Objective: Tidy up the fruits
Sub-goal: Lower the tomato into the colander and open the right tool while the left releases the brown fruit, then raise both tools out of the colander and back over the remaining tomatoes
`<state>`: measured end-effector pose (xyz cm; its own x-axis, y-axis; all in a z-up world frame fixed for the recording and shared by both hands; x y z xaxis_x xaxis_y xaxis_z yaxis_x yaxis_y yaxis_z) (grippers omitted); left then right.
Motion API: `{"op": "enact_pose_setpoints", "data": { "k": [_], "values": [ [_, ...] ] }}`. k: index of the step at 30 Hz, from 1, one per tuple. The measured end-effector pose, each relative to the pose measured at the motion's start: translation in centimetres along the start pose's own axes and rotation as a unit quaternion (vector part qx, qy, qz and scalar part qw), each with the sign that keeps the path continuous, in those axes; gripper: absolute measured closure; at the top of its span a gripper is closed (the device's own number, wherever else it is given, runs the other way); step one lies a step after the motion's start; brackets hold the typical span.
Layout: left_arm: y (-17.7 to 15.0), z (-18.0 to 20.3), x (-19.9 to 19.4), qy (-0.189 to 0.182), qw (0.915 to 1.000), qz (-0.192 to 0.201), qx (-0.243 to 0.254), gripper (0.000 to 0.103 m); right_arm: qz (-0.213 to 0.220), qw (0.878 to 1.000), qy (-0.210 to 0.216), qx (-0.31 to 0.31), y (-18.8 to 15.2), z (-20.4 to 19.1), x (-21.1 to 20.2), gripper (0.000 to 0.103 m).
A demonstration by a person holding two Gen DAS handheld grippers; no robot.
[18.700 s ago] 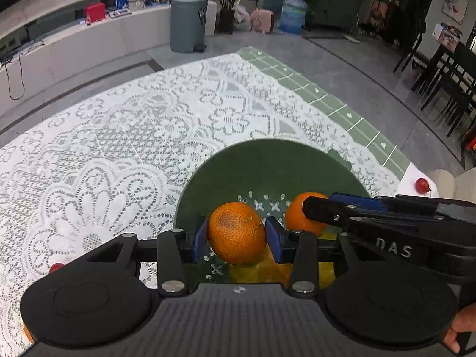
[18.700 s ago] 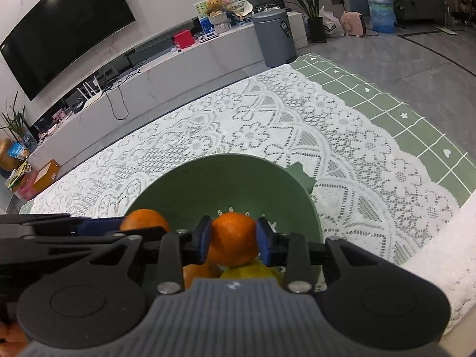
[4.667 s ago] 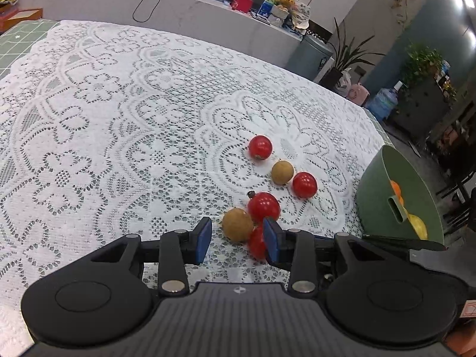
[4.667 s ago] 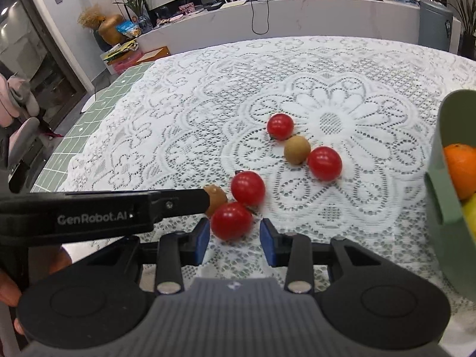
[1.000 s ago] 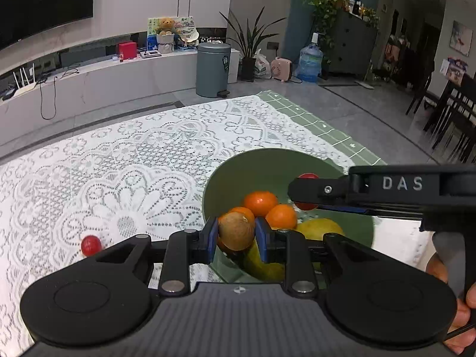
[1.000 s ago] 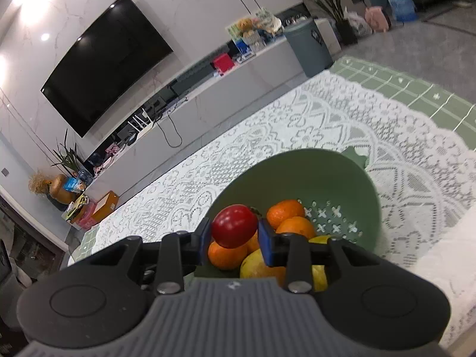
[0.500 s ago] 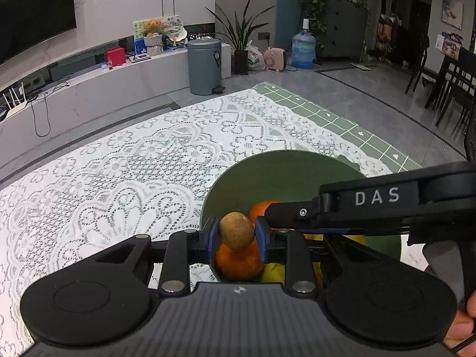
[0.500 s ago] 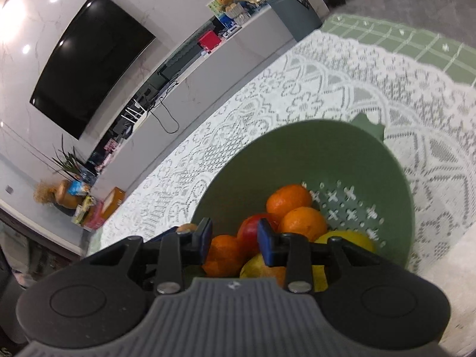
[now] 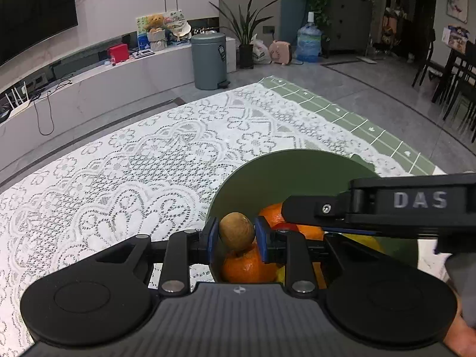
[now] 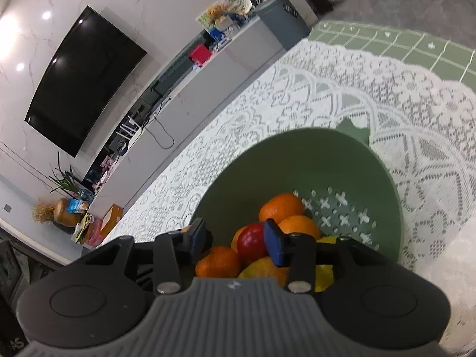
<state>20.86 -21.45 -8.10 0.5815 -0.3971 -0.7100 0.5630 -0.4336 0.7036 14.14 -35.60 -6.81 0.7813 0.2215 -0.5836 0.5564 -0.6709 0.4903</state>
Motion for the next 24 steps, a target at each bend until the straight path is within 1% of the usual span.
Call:
{"op": "enact_pose_setpoints", "data": {
  "k": [3, 5, 9, 12, 16, 19, 21, 24],
  "values": [
    [0.0, 0.0, 0.6, 0.006, 1.0000, -0.005, 0.001, 0.073, 0.009, 1.000, -0.001, -0.005, 0.1, -0.1, -0.1, 0.052],
    [0.0, 0.0, 1.0, 0.005, 1.0000, -0.008, 0.000, 0.073, 0.008, 1.000, -0.001, -0.001, 0.1, 0.1, -0.1, 0.052],
    [0.0, 0.2, 1.4, 0.011, 0.9999, -0.008, 0.008, 0.071, 0.008, 1.000, 0.001, 0.005, 0.2, 0.3, 0.1, 0.048],
    [-0.2, 0.4, 1.6, 0.017, 0.9997, -0.007, 0.017, 0.069, 0.007, 1.000, 0.000, 0.007, 0.0, 0.3, 0.0, 0.047],
    [-0.2, 0.3, 1.6, 0.013, 0.9998, -0.008, 0.012, 0.065, 0.007, 1.000, 0.000, 0.012, 0.0, 0.4, -0.1, 0.046],
    [-0.3, 0.3, 1.3, 0.005, 0.9999, -0.009, 0.007, 0.061, 0.007, 1.000, 0.000, 0.012, -0.1, 0.3, -0.1, 0.046],
    [-0.4, 0.2, 0.8, 0.002, 1.0000, -0.007, 0.003, 0.060, 0.009, 1.000, -0.001, 0.011, -0.1, 0.3, -0.1, 0.044],
    [-0.4, 0.1, -0.5, 0.000, 1.0000, 0.002, -0.002, 0.057, 0.015, 1.000, -0.003, 0.007, 0.0, 0.1, -0.2, 0.042]
  ]
}}
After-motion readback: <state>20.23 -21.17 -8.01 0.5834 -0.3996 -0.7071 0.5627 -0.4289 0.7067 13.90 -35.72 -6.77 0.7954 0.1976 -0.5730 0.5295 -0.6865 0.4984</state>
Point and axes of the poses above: each gripper's, at about its wrist camera, not at the fingertips, and x roughly the way its jaws point, z to its right, y to its top, the point moved 5 cm from there along x, roughly the way its jaws point, and after that the axes turned 1 degree about z, right-handed, at the moved point
